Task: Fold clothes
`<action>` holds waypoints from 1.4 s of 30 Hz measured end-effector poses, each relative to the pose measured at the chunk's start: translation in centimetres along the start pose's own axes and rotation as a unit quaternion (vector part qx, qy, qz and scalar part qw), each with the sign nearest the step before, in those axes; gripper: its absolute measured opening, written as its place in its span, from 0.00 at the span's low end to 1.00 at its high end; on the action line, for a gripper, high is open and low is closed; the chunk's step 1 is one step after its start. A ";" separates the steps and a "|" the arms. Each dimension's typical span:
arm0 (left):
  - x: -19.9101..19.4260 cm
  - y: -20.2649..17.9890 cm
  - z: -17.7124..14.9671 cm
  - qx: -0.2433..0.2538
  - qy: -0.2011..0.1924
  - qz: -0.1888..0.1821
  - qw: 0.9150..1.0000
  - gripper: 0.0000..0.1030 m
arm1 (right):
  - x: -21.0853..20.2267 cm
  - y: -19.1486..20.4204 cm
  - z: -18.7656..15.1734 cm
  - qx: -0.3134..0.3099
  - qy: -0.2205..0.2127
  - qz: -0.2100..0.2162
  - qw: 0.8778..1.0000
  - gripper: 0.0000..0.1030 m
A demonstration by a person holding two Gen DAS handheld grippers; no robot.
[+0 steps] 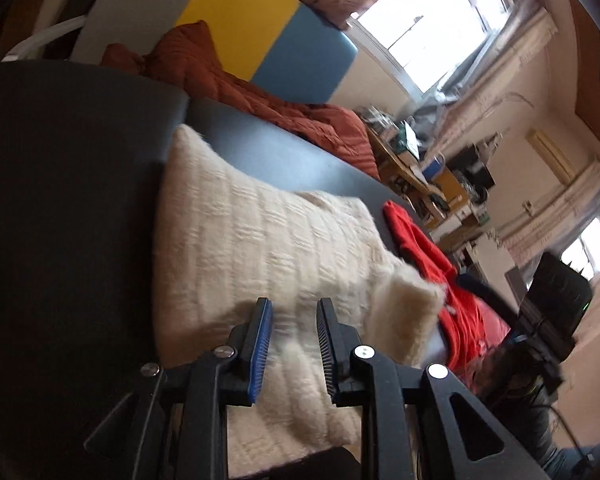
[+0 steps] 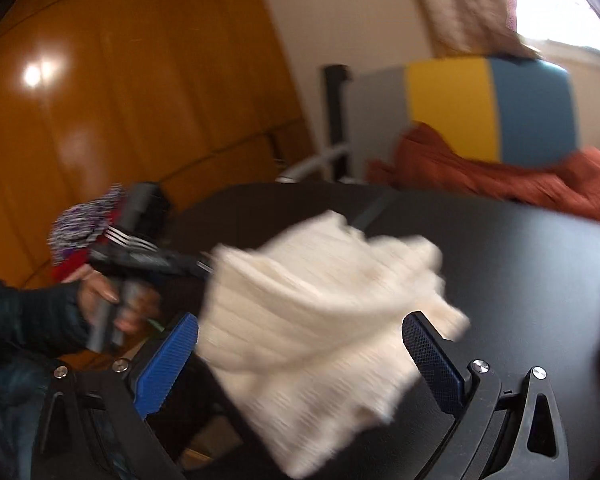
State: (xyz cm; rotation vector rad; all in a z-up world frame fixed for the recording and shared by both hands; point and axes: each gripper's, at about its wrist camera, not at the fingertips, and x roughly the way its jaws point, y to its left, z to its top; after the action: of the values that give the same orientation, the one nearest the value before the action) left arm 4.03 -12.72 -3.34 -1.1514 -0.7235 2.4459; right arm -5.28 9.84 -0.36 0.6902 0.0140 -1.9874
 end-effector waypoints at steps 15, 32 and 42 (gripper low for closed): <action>0.7 0.7 -0.7 0.003 0.025 -0.067 0.997 0.21 | 5.2 0.9 -8.1 0.107 0.133 0.083 0.982 1.00; 2.6 -0.2 -2.5 0.040 0.055 -0.074 0.995 0.20 | 7.1 -6.7 -0.7 0.290 -0.029 0.049 0.955 0.93; 2.8 -0.5 -2.8 0.066 0.056 -0.068 0.994 0.21 | 11.9 -11.7 0.8 0.343 0.018 0.028 0.939 0.74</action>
State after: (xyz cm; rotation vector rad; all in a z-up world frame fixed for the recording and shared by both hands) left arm 4.55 -10.11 -6.28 -1.1409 -0.5783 2.2602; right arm -19.35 5.91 -8.48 1.1493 -0.6977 -1.9124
